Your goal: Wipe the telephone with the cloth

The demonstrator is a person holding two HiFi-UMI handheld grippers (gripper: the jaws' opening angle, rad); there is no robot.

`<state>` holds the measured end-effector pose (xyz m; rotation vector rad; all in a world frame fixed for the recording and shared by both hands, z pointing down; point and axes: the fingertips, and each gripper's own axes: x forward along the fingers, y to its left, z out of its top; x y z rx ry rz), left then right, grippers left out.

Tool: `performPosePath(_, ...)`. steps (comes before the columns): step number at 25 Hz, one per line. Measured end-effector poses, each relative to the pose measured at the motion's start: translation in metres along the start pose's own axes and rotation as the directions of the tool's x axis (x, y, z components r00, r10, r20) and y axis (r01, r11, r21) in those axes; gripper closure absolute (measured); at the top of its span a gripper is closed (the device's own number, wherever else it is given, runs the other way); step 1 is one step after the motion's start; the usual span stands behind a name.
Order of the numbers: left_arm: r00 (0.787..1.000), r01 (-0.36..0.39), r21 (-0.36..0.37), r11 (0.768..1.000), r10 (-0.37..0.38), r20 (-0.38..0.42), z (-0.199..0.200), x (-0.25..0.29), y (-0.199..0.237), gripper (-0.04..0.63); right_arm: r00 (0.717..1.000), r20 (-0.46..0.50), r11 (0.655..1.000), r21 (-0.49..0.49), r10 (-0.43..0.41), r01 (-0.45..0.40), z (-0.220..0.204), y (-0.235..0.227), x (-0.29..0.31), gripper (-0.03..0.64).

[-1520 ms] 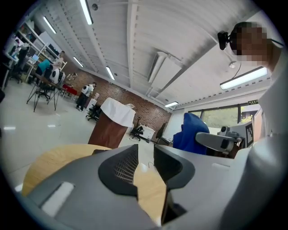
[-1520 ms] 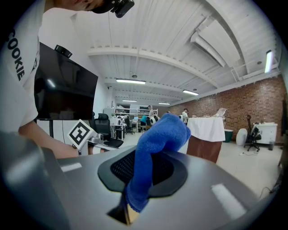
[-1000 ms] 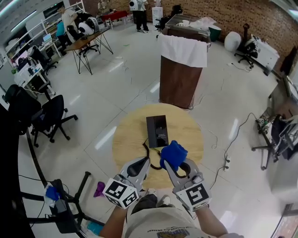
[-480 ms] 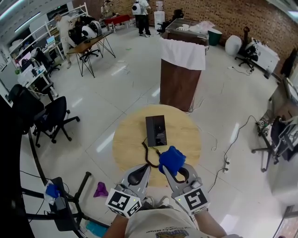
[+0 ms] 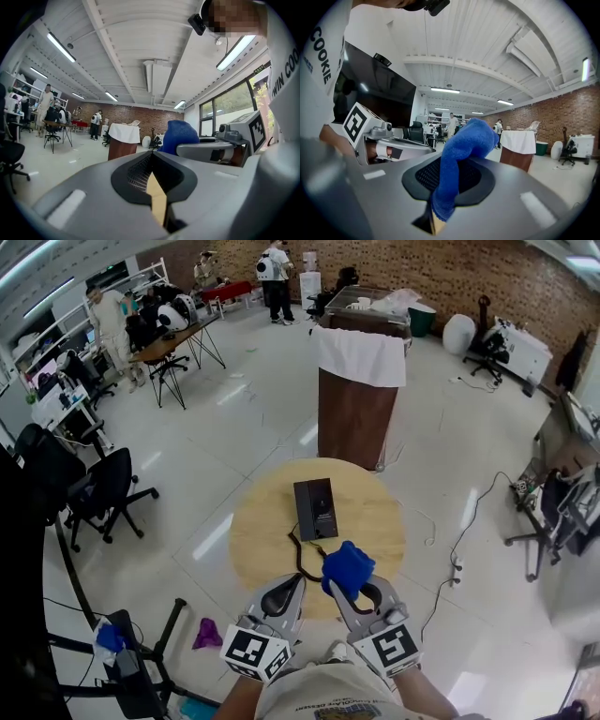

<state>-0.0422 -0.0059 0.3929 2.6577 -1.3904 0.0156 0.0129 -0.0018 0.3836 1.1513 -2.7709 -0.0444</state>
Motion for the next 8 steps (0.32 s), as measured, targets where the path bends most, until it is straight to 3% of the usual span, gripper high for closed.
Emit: performPosePath(8, 1.000, 0.024, -0.004, 1.000, -0.024, -0.004, 0.0028, -0.0032, 0.0010, 0.592, 1.000, -0.010, 1.000, -0.002, -0.030, 0.030, 0.0022, 0.0052, -0.0010, 0.558)
